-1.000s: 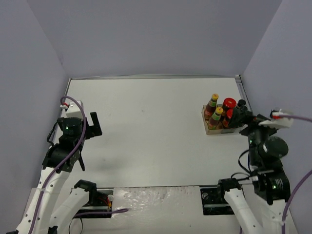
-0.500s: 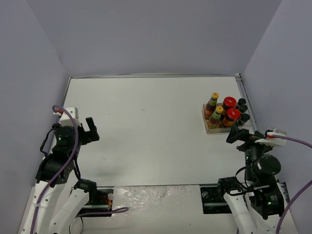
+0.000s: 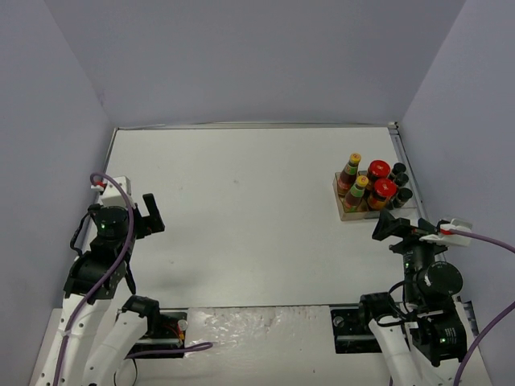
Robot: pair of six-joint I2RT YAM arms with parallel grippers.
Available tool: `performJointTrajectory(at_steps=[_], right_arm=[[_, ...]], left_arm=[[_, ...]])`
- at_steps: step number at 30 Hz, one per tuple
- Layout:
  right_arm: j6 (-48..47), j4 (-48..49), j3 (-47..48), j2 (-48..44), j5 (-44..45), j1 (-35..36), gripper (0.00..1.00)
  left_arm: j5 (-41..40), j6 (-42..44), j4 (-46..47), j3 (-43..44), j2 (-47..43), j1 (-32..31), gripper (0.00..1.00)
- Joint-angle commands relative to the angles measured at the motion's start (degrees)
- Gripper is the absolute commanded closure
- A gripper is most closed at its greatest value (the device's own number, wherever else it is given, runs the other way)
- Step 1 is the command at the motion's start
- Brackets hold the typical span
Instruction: Organize the condiment bottles
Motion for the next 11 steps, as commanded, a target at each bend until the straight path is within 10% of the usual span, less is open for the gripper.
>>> performJointTrajectory(at_steps=[1, 11], right_arm=[[-0.08, 4.95, 0.20, 0.40, -1.30, -0.21, 0.00], [-0.34, 5.10, 0.20, 0.32, -2.47, -0.38, 0.00]], left_arm=[[-0.02, -0.51, 3.76, 0.97, 0.81, 0.74, 0.03], [0.38, -0.46, 3.82, 0.97, 1.25, 0.97, 0.03]])
